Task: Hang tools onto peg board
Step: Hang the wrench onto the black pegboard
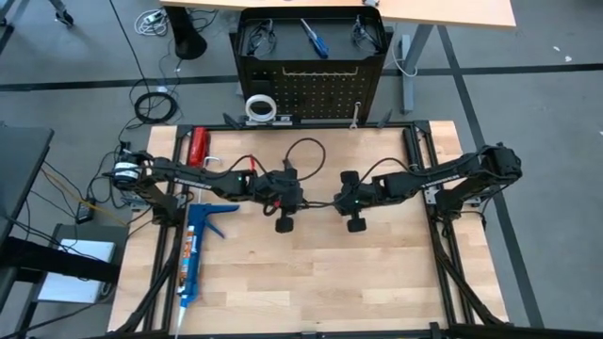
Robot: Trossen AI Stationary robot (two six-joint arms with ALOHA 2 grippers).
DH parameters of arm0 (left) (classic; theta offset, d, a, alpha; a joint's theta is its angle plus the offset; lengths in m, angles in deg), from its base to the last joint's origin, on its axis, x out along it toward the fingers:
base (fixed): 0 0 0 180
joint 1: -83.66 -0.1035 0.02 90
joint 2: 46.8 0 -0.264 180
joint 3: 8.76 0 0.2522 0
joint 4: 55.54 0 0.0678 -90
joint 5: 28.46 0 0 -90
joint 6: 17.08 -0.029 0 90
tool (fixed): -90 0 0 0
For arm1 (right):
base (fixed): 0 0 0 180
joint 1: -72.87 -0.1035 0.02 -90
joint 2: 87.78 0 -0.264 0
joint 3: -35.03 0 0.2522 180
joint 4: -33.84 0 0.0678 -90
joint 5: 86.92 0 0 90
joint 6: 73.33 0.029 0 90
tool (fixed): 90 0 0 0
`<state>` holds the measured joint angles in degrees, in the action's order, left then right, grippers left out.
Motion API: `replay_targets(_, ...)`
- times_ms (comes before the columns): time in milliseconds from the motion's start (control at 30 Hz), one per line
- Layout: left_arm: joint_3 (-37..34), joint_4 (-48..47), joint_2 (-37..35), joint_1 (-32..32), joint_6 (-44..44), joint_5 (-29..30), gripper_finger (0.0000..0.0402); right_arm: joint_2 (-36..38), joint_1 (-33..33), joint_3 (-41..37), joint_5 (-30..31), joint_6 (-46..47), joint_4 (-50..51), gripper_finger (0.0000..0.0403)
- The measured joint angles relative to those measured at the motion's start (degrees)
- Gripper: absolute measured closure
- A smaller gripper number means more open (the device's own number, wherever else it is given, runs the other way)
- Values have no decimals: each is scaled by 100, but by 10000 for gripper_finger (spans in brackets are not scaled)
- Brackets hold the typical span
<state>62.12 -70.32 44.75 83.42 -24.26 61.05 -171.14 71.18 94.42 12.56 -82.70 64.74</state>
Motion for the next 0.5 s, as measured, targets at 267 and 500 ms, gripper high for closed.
replay_targets(267,-2,-25,-73,32,-134,921,176,5,3,2,1,287,-3,385)
replay_targets(500,-2,-46,-850,152,-382,2034,141,151,198,2,-54,844,313,385)
